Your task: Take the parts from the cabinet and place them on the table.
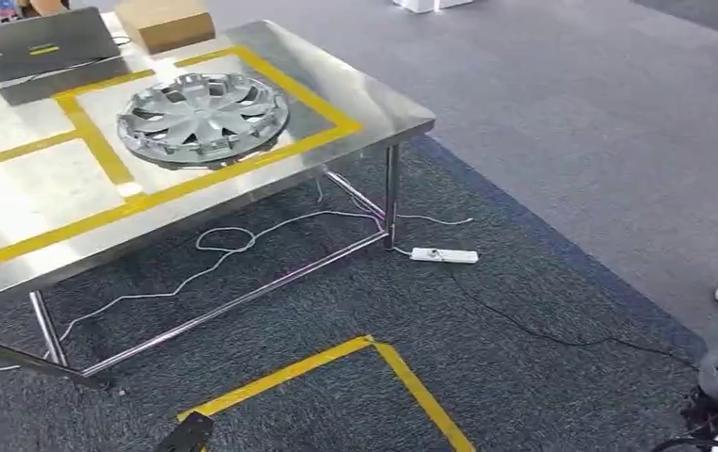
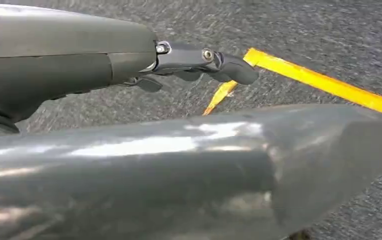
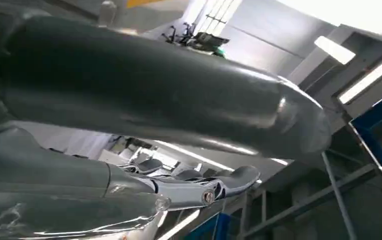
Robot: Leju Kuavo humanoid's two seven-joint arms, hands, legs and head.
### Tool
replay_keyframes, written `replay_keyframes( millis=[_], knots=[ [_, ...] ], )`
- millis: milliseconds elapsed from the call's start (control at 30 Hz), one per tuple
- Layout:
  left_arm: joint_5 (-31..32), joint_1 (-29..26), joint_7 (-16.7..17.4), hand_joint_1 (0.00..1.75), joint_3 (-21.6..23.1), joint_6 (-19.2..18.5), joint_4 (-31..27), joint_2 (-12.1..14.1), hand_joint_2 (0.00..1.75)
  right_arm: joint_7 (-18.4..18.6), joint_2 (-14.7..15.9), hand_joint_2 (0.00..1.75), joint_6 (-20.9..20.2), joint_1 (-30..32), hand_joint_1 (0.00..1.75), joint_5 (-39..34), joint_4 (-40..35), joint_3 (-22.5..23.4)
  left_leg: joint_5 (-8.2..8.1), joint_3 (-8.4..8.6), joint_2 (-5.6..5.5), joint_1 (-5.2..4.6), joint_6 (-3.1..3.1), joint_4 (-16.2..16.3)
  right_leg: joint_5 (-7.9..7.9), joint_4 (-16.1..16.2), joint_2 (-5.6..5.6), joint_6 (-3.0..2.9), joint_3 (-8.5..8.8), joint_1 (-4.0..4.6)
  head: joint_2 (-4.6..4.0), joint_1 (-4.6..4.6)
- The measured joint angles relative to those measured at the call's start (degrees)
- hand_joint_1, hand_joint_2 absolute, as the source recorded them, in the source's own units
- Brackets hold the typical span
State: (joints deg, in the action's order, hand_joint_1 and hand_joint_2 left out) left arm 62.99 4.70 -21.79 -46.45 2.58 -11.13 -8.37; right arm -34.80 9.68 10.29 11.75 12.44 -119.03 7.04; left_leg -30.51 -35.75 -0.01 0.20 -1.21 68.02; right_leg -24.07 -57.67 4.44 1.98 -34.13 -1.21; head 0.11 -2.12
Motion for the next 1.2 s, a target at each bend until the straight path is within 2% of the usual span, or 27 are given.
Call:
replay_keyframes(
  millis=[33, 67, 100, 200, 233, 267, 300, 333, 400, 433, 467, 500, 533, 567, 600, 633, 733, 767, 800, 833, 900, 933, 967, 1033, 1067, 1100, 1200],
  knots=[
    [0.00, 0.03, 0.00, 0.00, 0.00, 0.02, 0.00, 0.00, 0.00, 0.00, 0.00, 0.00, 0.02, 0.03, 0.00, 0.00, 0.00, -0.02, 2.79, 2.76, -1.25, 0.25, -0.02, -5.50, 0.13, -0.04, 0.83, 0.24, 0.00, -0.15, 0.00, 0.00],
    [0.11, 0.05, 0.00, 0.00, 0.00, 0.02, 0.02, 0.00, 0.00, 0.00, 0.00, 0.00, 0.02, 0.01, 0.00, 0.00, 0.00, -0.07, 3.74, 4.73, -4.24, 0.76, -0.14, -9.50, 0.28, -0.07, 1.50, 0.60, -0.17, -0.22, 0.00, 0.04],
    [0.33, 0.09, 0.07, 0.00, 0.04, 0.00, 0.02, -0.02, 0.00, 0.00, 0.00, 0.00, 0.09, -0.13, 0.00, 0.00, -0.02, -0.13, 3.01, 5.06, -5.61, 1.03, 0.01, -11.32, 0.27, -0.70, 2.24, 1.03, -0.71, 0.10, 0.00, 0.00],
    [0.55, 0.27, 0.26, 0.00, 0.18, -0.04, 0.02, -0.04, 0.00, -0.07, 0.00, 0.00, 0.15, 0.42, 0.00, 0.02, -0.02, -0.35, 3.26, 4.84, -3.90, 0.42, 1.24, -10.72, 1.32, 0.66, 4.08, 2.44, -1.22, -0.45, 0.00, -0.09],
    [0.55, 0.33, 0.17, 0.00, 0.18, -0.04, 0.00, -0.18, 0.00, -0.09, 0.00, 0.00, 0.22, 0.51, 0.00, 0.02, -0.02, -0.39, 3.69, 4.88, -2.80, 0.93, 1.91, -11.25, 1.48, 0.56, 4.65, 2.73, -1.89, -0.53, 0.00, 0.02],
    [0.50, 0.46, 0.09, 0.00, 0.17, -0.07, 0.00, 0.04, 0.00, -0.13, -0.02, 0.00, 0.37, 0.63, 0.00, 0.02, -0.04, -0.44, 3.78, 4.93, -2.11, 0.77, 2.29, -11.26, 0.54, -0.60, 1.17, 2.66, -2.45, -0.14, 0.00, -0.24],
    [0.39, 0.46, -0.20, 0.00, 0.17, -0.07, 0.00, 0.07, 0.00, -0.15, -0.02, 0.00, 0.44, 0.45, 0.00, 0.02, -0.04, -0.50, 3.75, 4.85, -1.40, 0.59, 2.79, -11.26, -1.66, -3.96, -1.63, 2.70, -4.02, 0.02, 0.00, -0.70],
    [0.31, 0.33, -0.37, 0.00, 0.15, -0.15, 0.00, 0.04, 0.00, -0.15, -0.02, 0.00, 0.48, 0.47, 0.00, 0.02, -0.07, -0.59, 3.73, 4.80, -0.64, 0.34, 2.91, -11.26, -4.11, -8.66, -3.17, 2.86, -6.14, 0.02, 0.00, -0.72],
    [0.17, -0.07, -0.46, 0.00, 0.15, -0.22, 0.00, 0.04, 0.00, -0.13, -0.02, 0.00, 0.52, 0.82, 0.00, 0.04, -0.04, -0.72, 3.70, 4.71, 1.06, -0.05, 3.04, -11.22, -7.73, -17.47, -4.06, 2.92, -9.93, 0.01, 0.00, -0.70],
    [0.15, -0.18, -0.46, 0.00, 0.13, -0.22, 0.00, 0.02, 0.00, -0.13, -0.02, 0.00, 0.55, 1.02, 0.00, 0.04, -0.04, -0.74, 3.68, 4.73, 1.91, -0.16, 3.05, -11.22, -7.65, -18.42, -4.07, 2.89, -10.09, 0.02, 0.00, -0.68],
    [0.17, -0.17, -0.48, 0.00, 0.13, -0.22, 0.00, 0.02, 0.00, -0.13, -0.04, 0.00, 0.55, 1.21, 0.00, 0.04, -0.04, -0.74, 3.65, 4.76, 2.66, -0.26, 3.08, -11.21, -6.29, -16.47, -4.12, 2.77, -8.66, 0.04, 0.00, -0.66],
    [0.17, -0.10, -0.48, 0.00, 0.13, -0.22, 0.00, 0.00, 0.00, -0.13, -0.02, 0.00, 0.55, 1.30, 0.00, 0.04, -0.07, -0.79, 3.57, 4.86, 3.36, -0.31, 3.06, -11.20, -4.14, -11.96, -4.40, 2.55, -5.90, 0.11, 0.00, -0.70],
    [0.17, -0.06, -0.48, 0.00, 0.13, -0.22, 0.00, 0.00, 0.00, -0.13, -0.04, 0.00, 0.55, 1.31, 0.00, 0.04, -0.09, -0.83, 3.45, 5.04, 3.95, -0.34, 2.92, -11.20, -2.07, -6.50, -5.38, 2.26, -2.58, 0.27, 0.00, -0.66],
    [0.17, -0.05, -0.52, 0.00, 0.13, -0.22, 0.00, -0.02, 0.00, -0.13, -0.04, 0.00, 0.57, 1.29, 0.00, 0.04, -0.22, -0.89, 3.27, 5.36, 4.48, -0.46, 2.70, -11.16, -0.92, -1.24, -8.20, 1.89, 0.67, 0.67, 0.00, -0.70],
    [0.15, -0.06, -0.52, 0.00, 0.13, -0.22, 0.00, 0.00, 0.00, -0.15, -0.04, 0.00, 0.59, 1.22, 0.00, 0.04, -0.24, -0.94, 3.01, 5.39, 5.02, -0.98, 2.34, -10.95, -1.48, -0.31, -9.57, 1.44, 1.30, 1.16, 0.00, -0.66],
    [0.15, -0.06, -0.52, 0.00, 0.13, -0.20, 0.00, 0.00, 0.00, -0.15, -0.02, 0.00, 0.63, 1.40, 0.00, 0.04, -0.41, -0.96, 3.06, 5.40, 5.34, -0.89, 2.15, -10.95, -1.23, -0.28, -8.41, 1.14, 1.29, 1.15, 0.00, -0.48],
    [0.07, -0.01, -0.52, 0.00, 0.13, -0.20, 0.00, -0.04, 0.00, -0.17, -0.02, 0.00, 0.66, 1.58, 0.00, -0.39, -0.68, -0.96, 2.91, 5.73, 7.22, -0.83, 1.34, -11.11, -0.90, -0.08, -6.41, 0.33, 0.73, 1.12, 0.00, -0.57],
    [0.02, 0.12, -0.52, 0.00, 0.13, -0.20, 0.00, -0.02, 0.00, -0.17, -0.02, 0.00, 0.63, 1.58, 0.00, -0.63, -0.68, -0.96, 2.24, 5.62, 4.76, -0.54, 0.73, -10.61, -0.57, 0.22, -5.85, -0.04, 0.93, 0.72, 0.00, -0.46],
    [-0.07, 0.21, -0.50, 0.00, 0.13, -0.20, 0.00, -0.02, 0.00, -0.15, -0.02, 0.00, 0.55, 1.22, 0.00, -0.92, -0.66, -0.96, 0.43, 4.60, 1.98, -0.40, 0.50, -8.33, -0.40, 0.31, -5.28, -0.30, 0.84, 0.53, 0.00, -0.17],
    [-0.07, 0.21, -0.37, 0.00, 0.13, -0.33, 0.00, 0.00, 0.00, -0.15, -0.04, 0.00, 0.44, 0.98, 0.00, -1.05, -0.63, -0.96, -1.84, 2.74, 0.82, -0.34, 0.36, -4.31, -0.30, 0.31, -4.67, -0.46, 0.68, 0.42, 0.00, -0.11],
    [-0.04, 0.15, 0.02, 0.00, 0.13, -0.48, 0.00, -0.02, 0.00, -0.11, -0.04, 0.00, 0.04, 0.70, 0.00, -1.14, -0.35, -0.98, -5.37, -1.75, 0.28, -0.20, 0.20, 4.74, -0.20, 0.30, -3.26, -0.58, 0.40, 0.39, 0.00, -0.07],
    [-0.07, 0.13, 0.22, 0.00, 0.13, -0.59, 0.00, -0.04, 0.00, 0.00, -0.04, 0.00, -0.11, 0.52, 0.00, -1.14, -0.17, -0.96, -5.28, -2.96, 0.28, -0.13, 0.16, 6.66, -0.12, 0.27, -2.43, -0.51, 0.32, 0.37, 0.00, -0.07],
    [-0.07, 0.15, 0.39, 0.00, 0.13, -0.65, 0.00, -0.02, 0.00, 0.04, -0.04, 0.00, -0.28, 0.37, 0.00, -1.11, 0.06, -0.98, -3.67, -2.71, 0.26, -0.08, 0.11, 5.71, -0.04, 0.26, -1.60, -0.38, 0.31, 0.30, 0.00, -0.07],
    [-0.07, 0.30, 0.50, 0.00, 0.13, -0.74, 0.00, 0.02, 0.00, 0.07, -0.04, 0.00, -0.48, 0.03, 0.00, -1.07, 0.33, -0.98, 1.70, 0.77, -0.32, 0.20, 0.00, -2.10, 0.12, 0.17, 0.01, -0.05, 0.32, -0.02, 0.00, -0.07],
    [-0.07, 0.37, 0.70, 0.00, 0.13, -0.74, 0.00, 0.02, 0.00, 0.09, -0.04, 0.00, -0.48, -0.21, 0.00, -1.03, 0.39, -0.98, 3.98, 3.03, -1.97, 0.60, -0.26, -6.88, 0.15, 0.05, 0.70, 0.32, 0.27, -0.15, 0.00, -0.04],
    [-0.09, 0.51, 0.81, 0.00, 0.13, -0.79, 0.00, -0.04, 0.00, 0.07, -0.04, 0.00, -0.48, -0.77, 0.00, -1.05, 0.42, -0.98, 3.63, 4.37, -4.73, 0.95, -0.51, -9.86, 0.16, -0.37, 1.46, 0.88, -0.17, 0.13, 0.00, -0.04],
    [-0.68, 1.24, 0.28, 0.00, 0.13, -0.96, 0.00, -0.22, 0.00, 0.22, -0.02, 0.00, -0.85, -2.18, 0.00, -1.29, 0.48, -1.03, 3.55, 4.03, -3.37, 0.60, 0.85, -10.05, 1.00, 0.19, 3.27, 2.11, -1.08, -0.33, 0.00, -0.02]
  ],
)
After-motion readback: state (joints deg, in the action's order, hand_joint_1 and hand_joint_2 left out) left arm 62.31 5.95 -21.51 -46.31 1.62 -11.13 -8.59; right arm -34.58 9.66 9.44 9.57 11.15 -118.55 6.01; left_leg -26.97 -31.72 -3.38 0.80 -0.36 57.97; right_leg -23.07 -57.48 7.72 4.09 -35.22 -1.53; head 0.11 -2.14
